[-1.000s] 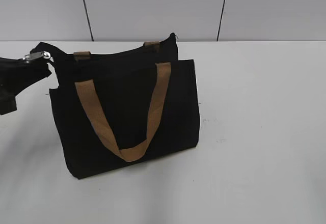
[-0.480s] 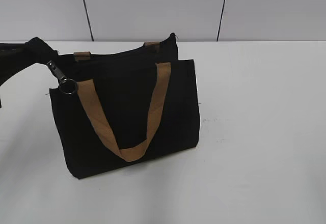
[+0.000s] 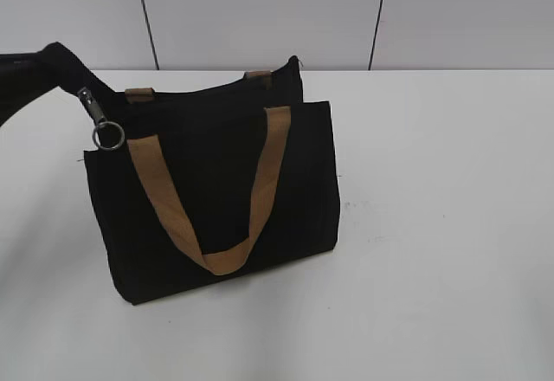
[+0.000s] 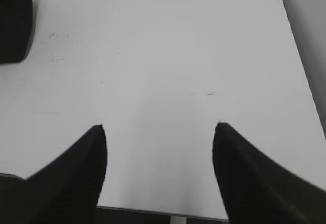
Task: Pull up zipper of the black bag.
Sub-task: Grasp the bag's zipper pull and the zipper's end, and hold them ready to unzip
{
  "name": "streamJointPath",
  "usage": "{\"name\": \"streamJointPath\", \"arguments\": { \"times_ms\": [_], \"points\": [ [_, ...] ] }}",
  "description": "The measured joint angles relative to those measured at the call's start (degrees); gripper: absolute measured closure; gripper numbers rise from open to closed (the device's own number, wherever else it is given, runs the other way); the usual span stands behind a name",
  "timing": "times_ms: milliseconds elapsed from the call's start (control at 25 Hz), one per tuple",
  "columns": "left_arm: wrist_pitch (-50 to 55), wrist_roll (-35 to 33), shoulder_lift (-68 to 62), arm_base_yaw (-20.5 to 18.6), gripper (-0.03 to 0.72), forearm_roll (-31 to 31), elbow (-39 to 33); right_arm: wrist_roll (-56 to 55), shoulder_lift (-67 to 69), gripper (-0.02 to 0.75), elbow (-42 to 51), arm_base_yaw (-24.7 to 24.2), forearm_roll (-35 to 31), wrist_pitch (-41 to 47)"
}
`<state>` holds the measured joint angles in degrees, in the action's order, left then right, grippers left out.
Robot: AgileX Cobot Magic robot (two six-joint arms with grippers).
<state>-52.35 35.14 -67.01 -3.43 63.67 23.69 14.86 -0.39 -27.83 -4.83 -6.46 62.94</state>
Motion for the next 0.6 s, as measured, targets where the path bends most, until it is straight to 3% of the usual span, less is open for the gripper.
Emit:
{"name": "streamJointPath", "arguments": {
  "times_ms": [200, 400, 600],
  "points": [
    [-3.1, 0.0, 0.0, 0.0, 0.676, -5.6, 0.0, 0.0, 0.0, 0.232, 0.0, 0.0, 0.0, 0.0],
    [-4.4, 0.0, 0.0, 0.0, 0.676, -6.0, 0.0, 1.2, 0.3, 0.237, -1.0, 0.0, -0.5, -2.4],
    [-4.7, 0.0, 0.0, 0.0, 0.676, -5.9, -0.2, 7.7, 8.1, 0.255, -2.7, 0.0, -7.8, -4.9]
  ]
}}
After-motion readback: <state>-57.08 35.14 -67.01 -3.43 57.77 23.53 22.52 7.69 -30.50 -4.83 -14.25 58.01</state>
